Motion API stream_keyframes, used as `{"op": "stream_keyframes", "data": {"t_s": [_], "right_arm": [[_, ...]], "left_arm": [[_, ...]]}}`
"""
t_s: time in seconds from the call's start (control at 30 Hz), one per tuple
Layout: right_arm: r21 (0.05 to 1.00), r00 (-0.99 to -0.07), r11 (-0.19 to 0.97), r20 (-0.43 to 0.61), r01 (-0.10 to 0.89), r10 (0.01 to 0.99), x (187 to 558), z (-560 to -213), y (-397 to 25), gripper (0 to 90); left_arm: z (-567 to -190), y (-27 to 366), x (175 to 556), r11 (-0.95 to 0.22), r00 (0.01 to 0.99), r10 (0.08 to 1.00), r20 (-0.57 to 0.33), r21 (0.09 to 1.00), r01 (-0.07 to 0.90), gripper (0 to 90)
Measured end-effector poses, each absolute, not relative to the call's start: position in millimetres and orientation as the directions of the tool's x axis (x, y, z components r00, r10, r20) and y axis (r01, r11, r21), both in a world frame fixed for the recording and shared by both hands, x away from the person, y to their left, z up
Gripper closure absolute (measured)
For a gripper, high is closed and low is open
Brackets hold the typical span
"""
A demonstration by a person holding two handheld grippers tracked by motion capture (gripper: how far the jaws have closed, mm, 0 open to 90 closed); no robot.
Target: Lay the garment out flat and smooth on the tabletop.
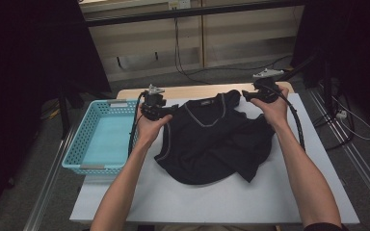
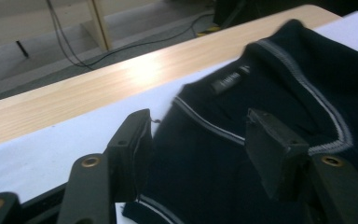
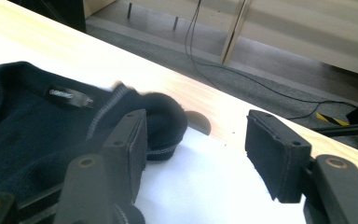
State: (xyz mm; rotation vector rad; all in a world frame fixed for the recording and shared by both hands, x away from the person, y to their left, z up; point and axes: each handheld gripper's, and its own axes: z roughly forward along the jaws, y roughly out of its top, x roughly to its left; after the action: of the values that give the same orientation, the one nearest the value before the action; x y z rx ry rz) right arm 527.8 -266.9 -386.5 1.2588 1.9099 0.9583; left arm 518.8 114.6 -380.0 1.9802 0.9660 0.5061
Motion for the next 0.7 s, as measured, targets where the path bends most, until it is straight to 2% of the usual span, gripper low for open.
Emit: {"op": "stream_keyframes", "data": {"t_s": [0.13, 0.27, 0.5, 0.7], "right_arm": [[0.846, -0.358, 0.286, -0.123, 0.451, 0.926, 518.1, -385.7, -264.8, 37.2], [0.841, -0.408, 0.312, -0.121, 0.442, 0.905, 499.4, -389.1, -262.1, 37.0], [0.849, -0.513, 0.349, -0.111, 0.396, 0.851, 453.8, -387.3, -253.2, 39.7], [0.85, -0.535, 0.379, -0.141, 0.365, 0.833, 418.1, -394.2, -251.7, 42.6]], "left_arm": [[-382.5, 113.9, 506.6, -0.338, 0.641, 0.767, -0.025, 0.833, 0.438, 30.8], [-387.9, 113.3, 488.3, -0.356, 0.673, 0.739, -0.023, 0.835, 0.419, 24.5], [-397.6, 103.5, 452.1, -0.407, 0.725, 0.689, -0.004, 0.826, 0.391, 20.2], [-398.1, 98.9, 419.6, -0.44, 0.774, 0.633, 0.014, 0.83, 0.344, 18.9]]}}
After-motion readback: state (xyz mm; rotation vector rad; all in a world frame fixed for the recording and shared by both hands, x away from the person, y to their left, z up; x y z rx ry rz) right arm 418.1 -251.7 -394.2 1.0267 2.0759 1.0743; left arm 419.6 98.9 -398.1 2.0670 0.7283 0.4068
